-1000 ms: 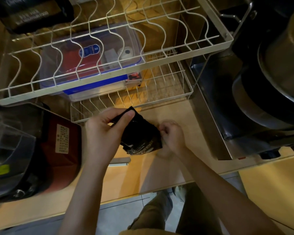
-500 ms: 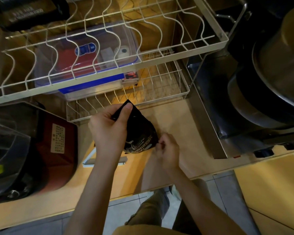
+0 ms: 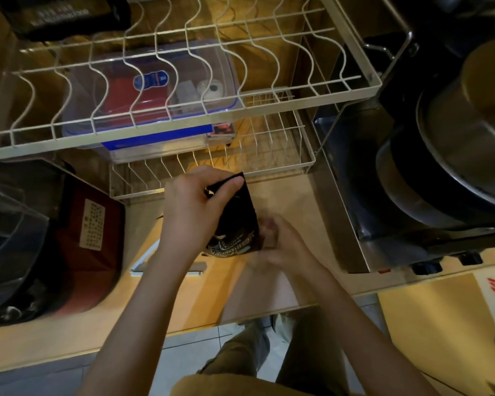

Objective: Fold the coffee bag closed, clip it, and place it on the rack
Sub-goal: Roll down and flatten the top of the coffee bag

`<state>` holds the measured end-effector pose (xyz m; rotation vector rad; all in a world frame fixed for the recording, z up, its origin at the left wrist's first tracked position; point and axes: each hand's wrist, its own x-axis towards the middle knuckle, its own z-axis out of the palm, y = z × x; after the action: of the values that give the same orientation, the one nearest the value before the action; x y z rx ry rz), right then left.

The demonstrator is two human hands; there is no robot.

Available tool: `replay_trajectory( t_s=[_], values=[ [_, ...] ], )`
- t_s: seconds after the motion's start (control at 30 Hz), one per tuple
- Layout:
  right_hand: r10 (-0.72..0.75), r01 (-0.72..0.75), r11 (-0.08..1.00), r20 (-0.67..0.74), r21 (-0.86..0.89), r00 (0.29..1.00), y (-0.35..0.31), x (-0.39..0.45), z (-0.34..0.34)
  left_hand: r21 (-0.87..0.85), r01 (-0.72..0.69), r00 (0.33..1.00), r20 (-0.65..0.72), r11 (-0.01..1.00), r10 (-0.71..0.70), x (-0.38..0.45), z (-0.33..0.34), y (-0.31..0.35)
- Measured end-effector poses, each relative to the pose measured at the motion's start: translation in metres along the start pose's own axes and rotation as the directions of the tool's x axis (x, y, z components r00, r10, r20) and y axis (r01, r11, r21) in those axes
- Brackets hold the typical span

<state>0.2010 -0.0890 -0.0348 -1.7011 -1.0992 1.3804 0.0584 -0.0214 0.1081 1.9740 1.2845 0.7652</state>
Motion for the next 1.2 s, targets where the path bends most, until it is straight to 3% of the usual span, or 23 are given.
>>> replay_trajectory(
  t_s=[0.07, 0.17, 0.23, 0.3, 0.37, 0.43, 0.47, 0.53, 0.67, 0.97, 1.2],
  values=[
    [-0.047, 0.039, 0.996, 0.106, 0.076, 0.993, -0.013, 0.004, -0.011, 0.024, -0.032, 0.998, 0.049, 0.999, 0.030, 0.003, -0.004, 0.001],
    [-0.086, 0.102, 0.993, 0.225, -0.058, 0.970, -0.029, 0.014, -0.014, 0.043, -0.139, 0.983, 0.126, 0.989, 0.132, 0.005, -0.008, 0.001],
    [-0.087, 0.115, 0.988, 0.259, -0.099, 0.962, -0.039, 0.019, -0.011, 0.065, -0.207, 0.974, 0.105, 0.976, 0.200, 0.004, -0.013, -0.003],
    [-0.084, 0.110, 0.990, 0.255, -0.091, 0.963, -0.041, 0.021, -0.010, 0.100, -0.221, 0.974, -0.033, 0.970, 0.225, -0.004, -0.021, -0.015],
    [-0.086, 0.111, 0.989, 0.236, -0.097, 0.968, -0.040, 0.022, -0.012, 0.084, -0.163, 0.946, -0.269, 0.983, 0.180, -0.026, -0.025, -0.033],
    [-0.101, 0.133, 0.983, 0.226, -0.127, 0.969, -0.039, 0.021, -0.013, 0.001, -0.038, 0.896, -0.442, 0.999, 0.034, -0.055, -0.019, -0.058],
    [-0.111, 0.146, 0.979, 0.225, -0.143, 0.968, -0.040, 0.022, -0.013, -0.045, 0.046, 0.892, -0.449, 0.998, -0.062, -0.068, -0.012, -0.073],
    [-0.122, 0.159, 0.973, 0.217, -0.165, 0.969, -0.041, 0.022, -0.013, -0.090, 0.175, 0.926, -0.323, 0.981, -0.194, -0.085, 0.010, -0.100],
    [-0.093, 0.122, 0.979, 0.172, -0.165, 0.981, -0.044, 0.024, -0.013, -0.099, 0.223, 0.967, -0.107, 0.970, -0.233, -0.086, 0.045, -0.126],
    [-0.024, 0.047, 0.992, 0.192, -0.118, 0.981, -0.048, 0.019, -0.012, -0.085, 0.258, 0.931, -0.246, 0.962, -0.271, -0.078, 0.056, -0.131],
    [-0.031, 0.047, 0.996, 0.210, -0.071, 0.977, -0.090, 0.000, -0.042, -0.024, 0.125, 0.970, -0.205, 0.992, -0.127, -0.065, 0.044, -0.124]
  ],
)
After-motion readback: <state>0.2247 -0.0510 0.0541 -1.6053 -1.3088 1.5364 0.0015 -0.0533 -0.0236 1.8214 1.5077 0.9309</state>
